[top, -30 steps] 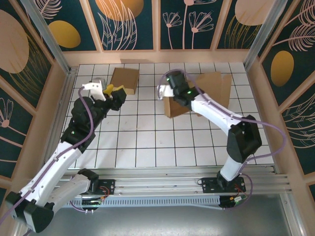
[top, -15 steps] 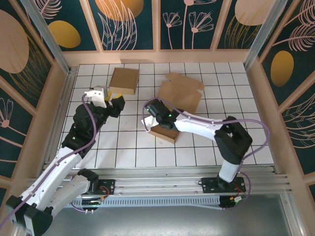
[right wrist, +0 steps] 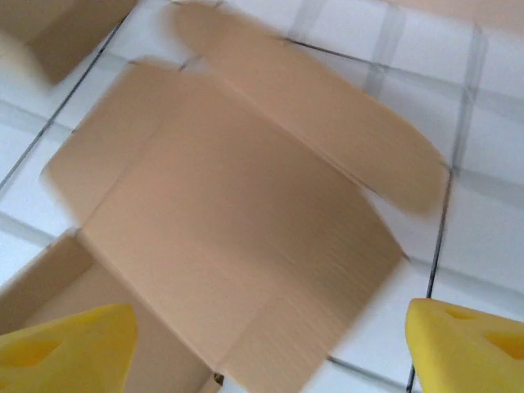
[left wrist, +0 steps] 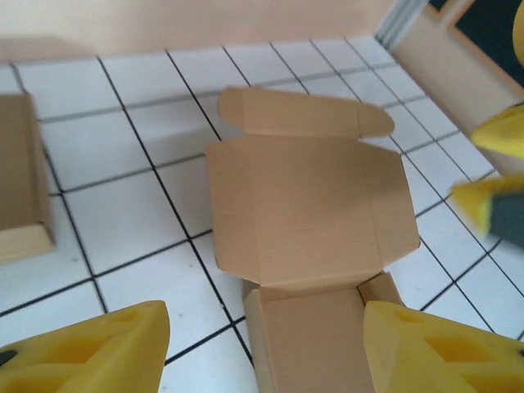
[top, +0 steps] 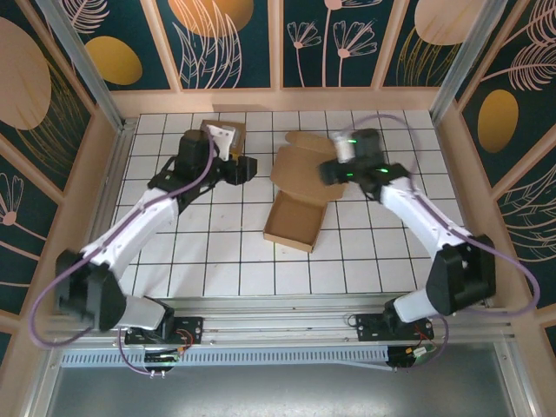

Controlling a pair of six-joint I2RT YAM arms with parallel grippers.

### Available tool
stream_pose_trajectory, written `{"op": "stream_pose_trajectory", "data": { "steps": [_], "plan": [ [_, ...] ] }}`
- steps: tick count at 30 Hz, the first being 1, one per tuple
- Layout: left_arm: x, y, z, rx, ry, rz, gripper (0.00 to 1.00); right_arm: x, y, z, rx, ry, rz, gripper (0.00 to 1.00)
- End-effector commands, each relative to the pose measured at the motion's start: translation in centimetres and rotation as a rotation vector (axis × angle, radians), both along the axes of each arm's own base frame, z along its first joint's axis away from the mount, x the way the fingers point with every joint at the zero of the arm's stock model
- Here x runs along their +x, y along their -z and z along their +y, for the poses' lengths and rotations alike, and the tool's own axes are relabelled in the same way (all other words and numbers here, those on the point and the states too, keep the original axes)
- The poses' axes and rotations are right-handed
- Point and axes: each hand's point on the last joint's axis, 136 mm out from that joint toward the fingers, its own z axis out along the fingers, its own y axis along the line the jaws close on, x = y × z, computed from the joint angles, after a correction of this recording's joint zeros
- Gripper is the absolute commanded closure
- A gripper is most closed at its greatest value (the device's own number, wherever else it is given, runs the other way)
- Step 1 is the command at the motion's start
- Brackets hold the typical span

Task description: Fold the paper box

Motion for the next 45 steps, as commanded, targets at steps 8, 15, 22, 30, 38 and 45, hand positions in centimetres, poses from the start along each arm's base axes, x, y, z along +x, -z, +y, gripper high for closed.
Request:
{"op": "stream_pose_trajectory", "data": {
  "steps": [8,15,22,30,38,45],
  "plan": [
    [8.0,7.0,-4.1,0.013,0.163,0.226,0.35,1.3,3.8,-2.3,0.610,0.175,0.266,0.18],
    [12.5,9.1,-6.2,-0.036,0.279,0.287,0.35,5.4,6.0,-1.3,0.632,0.137,0.296,0.36],
    [12.7,11.9,-7.4,-0.115,0.356,0.383,0.34,6.2,6.7,-0.6,0.606,0.093,0.290,0.75],
    [13.1,13.3,-8.4,-0.179,0.395,0.429,0.40,6.4,6.0,0.2,0.544,0.029,0.255,0.93],
    [12.8,9.7,-8.1,-0.168,0.406,0.349,0.96,7.7,4.1,0.8,0.386,0.051,0.172,0.97],
    [13.3,4.4,-7.1,-0.155,0.314,0.134,0.96,8.9,0.5,2.3,0.191,0.084,-0.029,0.99]
  ]
}}
